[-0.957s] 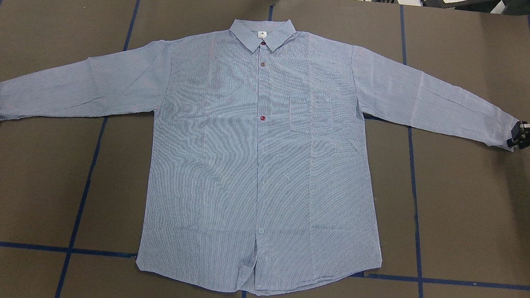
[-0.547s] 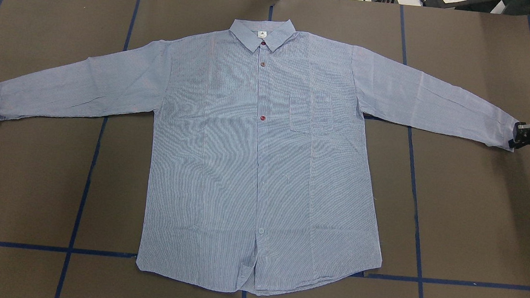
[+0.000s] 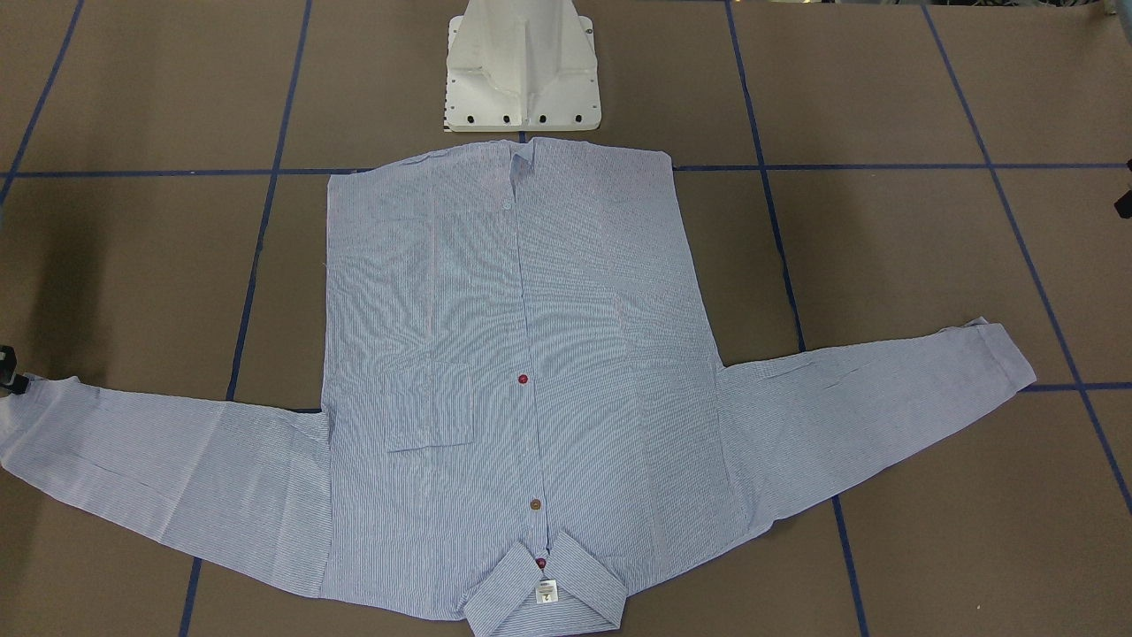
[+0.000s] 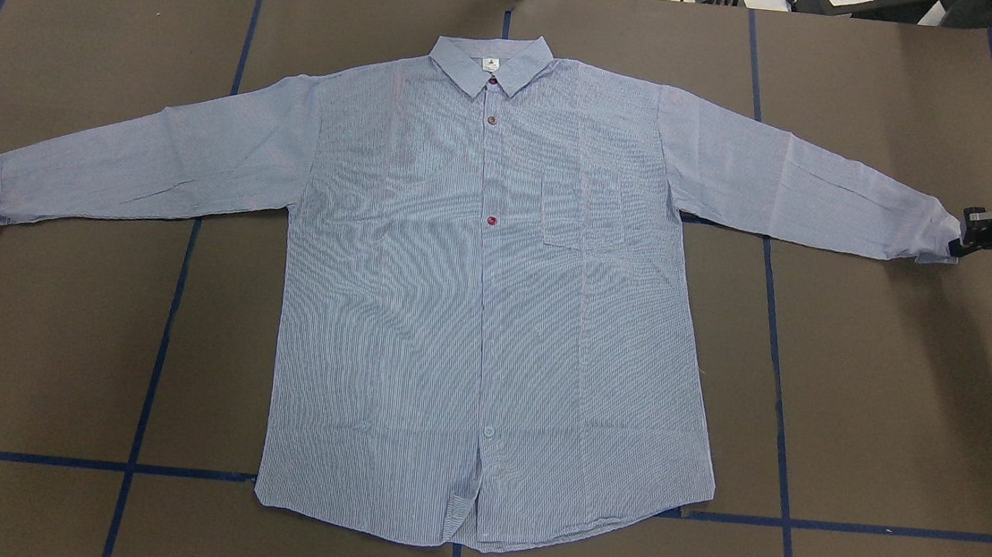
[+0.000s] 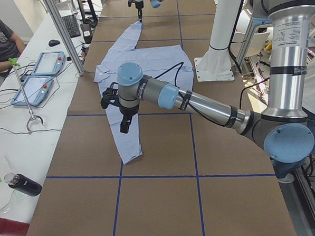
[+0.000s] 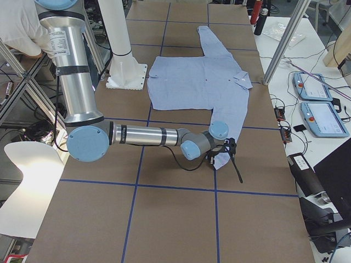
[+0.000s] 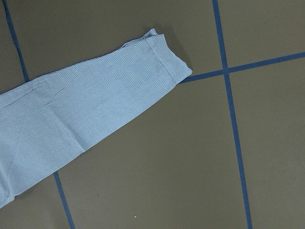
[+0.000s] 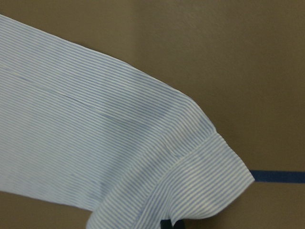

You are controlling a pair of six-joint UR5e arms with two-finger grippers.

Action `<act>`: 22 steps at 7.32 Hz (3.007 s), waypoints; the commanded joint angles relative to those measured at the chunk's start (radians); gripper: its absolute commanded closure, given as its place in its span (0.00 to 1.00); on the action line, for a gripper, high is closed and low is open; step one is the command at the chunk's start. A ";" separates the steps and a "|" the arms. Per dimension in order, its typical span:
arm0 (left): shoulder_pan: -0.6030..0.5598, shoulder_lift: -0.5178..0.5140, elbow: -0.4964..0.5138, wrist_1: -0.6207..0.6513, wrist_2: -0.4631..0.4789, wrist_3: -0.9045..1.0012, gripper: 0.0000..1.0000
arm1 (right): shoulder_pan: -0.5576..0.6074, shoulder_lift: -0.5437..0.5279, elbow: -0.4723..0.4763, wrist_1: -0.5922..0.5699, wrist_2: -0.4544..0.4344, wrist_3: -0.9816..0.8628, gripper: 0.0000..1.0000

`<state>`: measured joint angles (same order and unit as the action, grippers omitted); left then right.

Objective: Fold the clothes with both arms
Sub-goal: 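Lower the right gripper onto the sleeve cuff and close on it, then carry the held sleeve across the shirt front toward the collar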

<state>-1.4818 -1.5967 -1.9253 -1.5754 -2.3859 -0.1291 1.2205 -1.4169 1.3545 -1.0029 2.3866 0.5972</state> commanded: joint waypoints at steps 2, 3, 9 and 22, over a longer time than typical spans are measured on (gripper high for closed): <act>-0.002 0.000 0.000 0.000 0.002 0.000 0.00 | 0.028 -0.002 0.298 -0.031 0.082 0.004 1.00; -0.002 0.001 0.002 0.000 0.002 0.000 0.00 | -0.040 0.047 0.346 -0.054 0.072 0.006 1.00; -0.003 0.018 0.005 0.002 0.002 0.002 0.00 | -0.383 0.615 0.214 -0.321 -0.260 0.009 1.00; -0.003 0.006 0.029 0.002 0.004 0.002 0.00 | -0.628 0.954 -0.249 -0.169 -0.598 0.021 1.00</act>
<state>-1.4849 -1.5884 -1.8971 -1.5739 -2.3825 -0.1273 0.6050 -0.4718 1.1141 -1.1757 1.8101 0.6188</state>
